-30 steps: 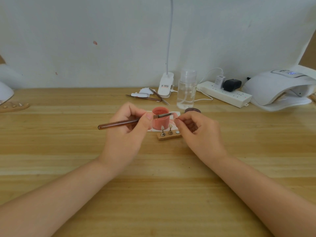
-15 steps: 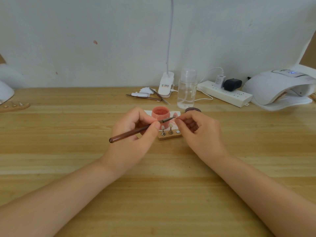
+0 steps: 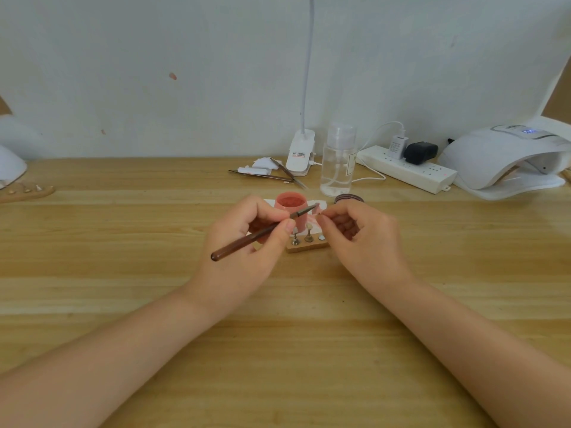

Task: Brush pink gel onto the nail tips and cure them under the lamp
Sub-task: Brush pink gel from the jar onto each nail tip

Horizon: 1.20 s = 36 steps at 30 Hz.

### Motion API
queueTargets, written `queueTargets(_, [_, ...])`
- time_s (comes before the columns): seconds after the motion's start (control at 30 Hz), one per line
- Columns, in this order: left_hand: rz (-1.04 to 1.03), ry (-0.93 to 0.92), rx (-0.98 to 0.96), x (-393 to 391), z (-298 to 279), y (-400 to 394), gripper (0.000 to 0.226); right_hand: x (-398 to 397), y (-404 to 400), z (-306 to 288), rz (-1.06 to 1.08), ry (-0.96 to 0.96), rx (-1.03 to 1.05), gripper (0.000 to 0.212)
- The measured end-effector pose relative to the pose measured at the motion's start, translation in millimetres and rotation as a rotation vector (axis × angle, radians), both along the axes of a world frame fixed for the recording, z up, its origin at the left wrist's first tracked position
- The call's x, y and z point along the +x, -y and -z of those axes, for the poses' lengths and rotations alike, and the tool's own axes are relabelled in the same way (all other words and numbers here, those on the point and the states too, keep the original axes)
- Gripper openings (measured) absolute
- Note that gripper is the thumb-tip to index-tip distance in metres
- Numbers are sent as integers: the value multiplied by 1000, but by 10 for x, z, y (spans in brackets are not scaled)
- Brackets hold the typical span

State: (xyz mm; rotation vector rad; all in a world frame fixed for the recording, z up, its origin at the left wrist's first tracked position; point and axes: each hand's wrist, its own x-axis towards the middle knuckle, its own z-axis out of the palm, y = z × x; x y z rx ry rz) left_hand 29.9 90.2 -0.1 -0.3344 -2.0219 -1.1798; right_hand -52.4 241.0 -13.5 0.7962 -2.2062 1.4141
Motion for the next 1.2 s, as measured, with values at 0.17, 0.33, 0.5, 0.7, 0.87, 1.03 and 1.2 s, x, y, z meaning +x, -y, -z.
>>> queueTargets(0.17, [45,24,14,38,-6,-9,13,-17,-11,14,12,0,-6,2])
queueTargets(0.33, [51,17,40,66,-24,-6,7,-24,-8,12,14,14,-5,2])
queueTargets(0.5, [16,14,46,35,-25,-25,20,-24,-11,14,13,-2,-7,2])
queueTargets(0.7, [0,36,-42,48,-11,-36,10,-37,-13,22,26,-23,12,3])
queueTargets(0.87, [10,26,-27,86,-43,-40,14,-36,-14,16,28,-5,-8,2])
queueTargets(1.03, [11,92,232,26,-52,-8,13,-15,-15,-2,3,56,-29,2])
queueTargets(1.2, [16,159,315,-4,-52,6,13,6,-19,-13,-13,69,-20,3])
